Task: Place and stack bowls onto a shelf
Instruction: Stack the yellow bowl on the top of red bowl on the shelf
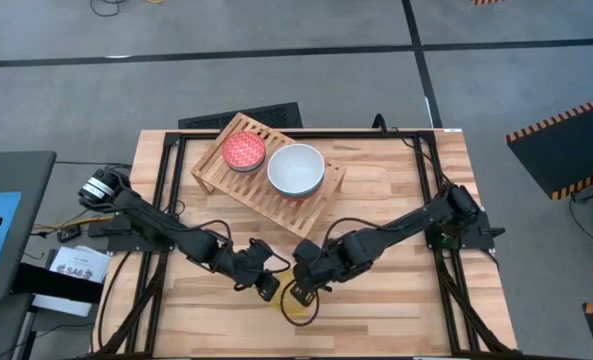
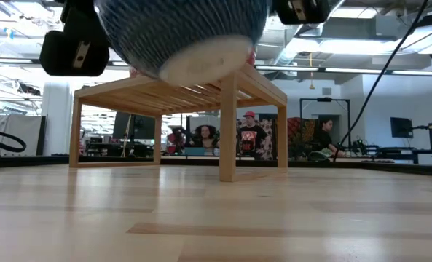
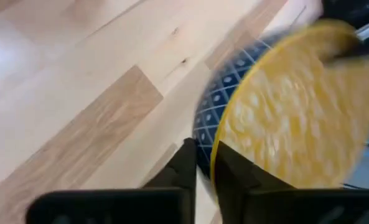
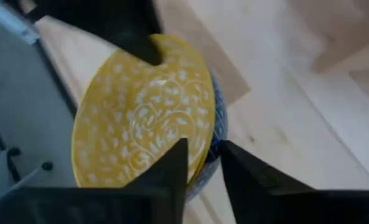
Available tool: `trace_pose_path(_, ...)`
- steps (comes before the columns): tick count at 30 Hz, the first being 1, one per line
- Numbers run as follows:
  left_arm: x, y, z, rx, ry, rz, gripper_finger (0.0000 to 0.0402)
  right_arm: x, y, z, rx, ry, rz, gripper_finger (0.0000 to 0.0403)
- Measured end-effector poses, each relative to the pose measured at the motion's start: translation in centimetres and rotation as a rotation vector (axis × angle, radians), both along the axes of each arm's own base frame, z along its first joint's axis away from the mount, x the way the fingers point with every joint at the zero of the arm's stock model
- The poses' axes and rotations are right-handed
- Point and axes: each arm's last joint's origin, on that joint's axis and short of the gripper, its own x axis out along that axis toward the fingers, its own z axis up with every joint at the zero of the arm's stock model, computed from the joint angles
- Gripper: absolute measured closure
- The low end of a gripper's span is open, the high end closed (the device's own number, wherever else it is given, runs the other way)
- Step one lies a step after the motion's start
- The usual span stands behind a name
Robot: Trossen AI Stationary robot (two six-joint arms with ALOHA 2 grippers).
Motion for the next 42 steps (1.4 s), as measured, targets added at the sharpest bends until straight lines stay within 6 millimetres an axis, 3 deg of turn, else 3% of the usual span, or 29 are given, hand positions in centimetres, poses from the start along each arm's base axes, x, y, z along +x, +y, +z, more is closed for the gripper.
trace_pose_path(7, -0.5, 0.2, 0.6, -0.026, 0.023, -0.079, 0.0398, -1.3, -0.5, 2.4, 0.003, -0.032, 0.098, 0.0219)
trace_pose_path(13, -4.0, 1.6, 4.8, -0.054, 0.001, -0.146, 0.0401, -5.1, -1.6, 6.4, -0.044, -0.035, 0.120, 0.0200)
trace_pose_path(16, -6.0, 3.5, 7.6, -0.054, -0.081, -0.072, 0.0401, -7.1, -2.3, 8.0, -0.085, -0.038, 0.097, 0.0201)
trace_pose_path(21, -9.4, 7.9, 14.2, 0.036, -0.195, 0.034, 0.0401, -9.3, -3.3, 9.8, -0.178, -0.078, -0.013, 0.0207)
trace_pose_path(27, -12.0, 14.2, 21.5, 0.327, -0.188, 0.221, 0.0401, -9.6, -3.9, 10.2, -0.225, -0.110, -0.079, 0.0209)
trace_pose_path(31, -13.1, 18.0, 24.8, 0.493, -0.126, 0.334, 0.0401, -8.9, -3.8, 9.5, -0.239, -0.096, -0.100, 0.0210)
trace_pose_path(36, -13.5, 21.8, 26.5, 0.542, -0.044, 0.386, 0.0401, -7.8, -3.3, 8.3, -0.247, -0.072, -0.095, 0.0209)
trace_pose_path(42, -11.5, 25.6, 23.6, 0.464, 0.231, 0.317, 0.0401, -6.2, -2.7, 6.8, -0.190, -0.038, -0.073, 0.0212)
